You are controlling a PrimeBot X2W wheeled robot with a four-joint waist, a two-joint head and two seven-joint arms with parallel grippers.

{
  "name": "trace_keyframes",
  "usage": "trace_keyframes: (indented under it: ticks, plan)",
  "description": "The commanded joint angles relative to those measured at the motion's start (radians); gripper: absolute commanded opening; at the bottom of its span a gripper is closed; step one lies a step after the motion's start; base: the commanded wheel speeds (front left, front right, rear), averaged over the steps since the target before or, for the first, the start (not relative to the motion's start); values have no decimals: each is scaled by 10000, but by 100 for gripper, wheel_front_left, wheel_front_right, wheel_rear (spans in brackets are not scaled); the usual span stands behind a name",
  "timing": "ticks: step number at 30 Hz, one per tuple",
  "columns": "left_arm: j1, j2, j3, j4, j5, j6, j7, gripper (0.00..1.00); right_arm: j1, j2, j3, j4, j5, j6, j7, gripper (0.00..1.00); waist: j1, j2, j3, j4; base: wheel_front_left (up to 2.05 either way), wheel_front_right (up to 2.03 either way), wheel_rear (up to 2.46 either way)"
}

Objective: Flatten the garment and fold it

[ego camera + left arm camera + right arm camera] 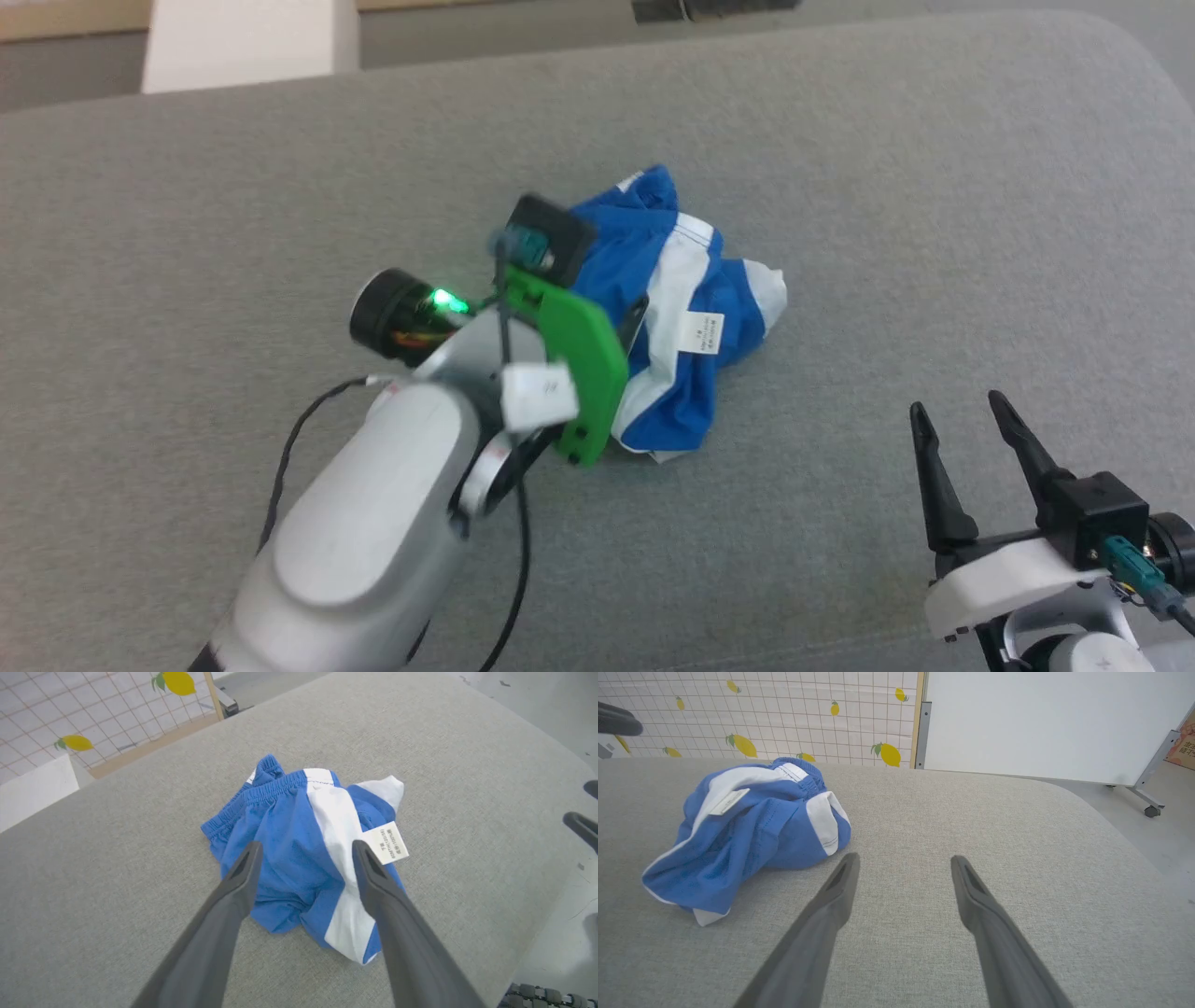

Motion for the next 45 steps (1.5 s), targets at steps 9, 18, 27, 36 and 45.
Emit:
trace_keyframes:
  ticks: [9,18,27,36,45]
  plan:
    - [-1916,-966,-168,1831,-479,-247,969,100,-574,28,305,480,248,-15,-501,100,0,-1,1310,-1090,0,0,0]
    - [-2517,-336,-987,3169,1036,131,1145,100,-797,28,516,817,408,-15,-701,100,0,-1,1463,-1214,0,0,0]
    - [-2144,-920,-400,2973,197,145,-531,0,-733,28,634,1140,313,-15,-662,100,0,-1,750,-893,0,0,0]
    - [-1827,-1429,1137,2321,-420,1598,-3055,0,-488,28,527,995,53,-15,-257,100,0,-1,-427,-159,0,0,0]
    - [641,-300,2532,2719,-700,2777,-3938,0,-309,28,494,658,235,-15,-35,100,0,-1,-414,785,0,0,0]
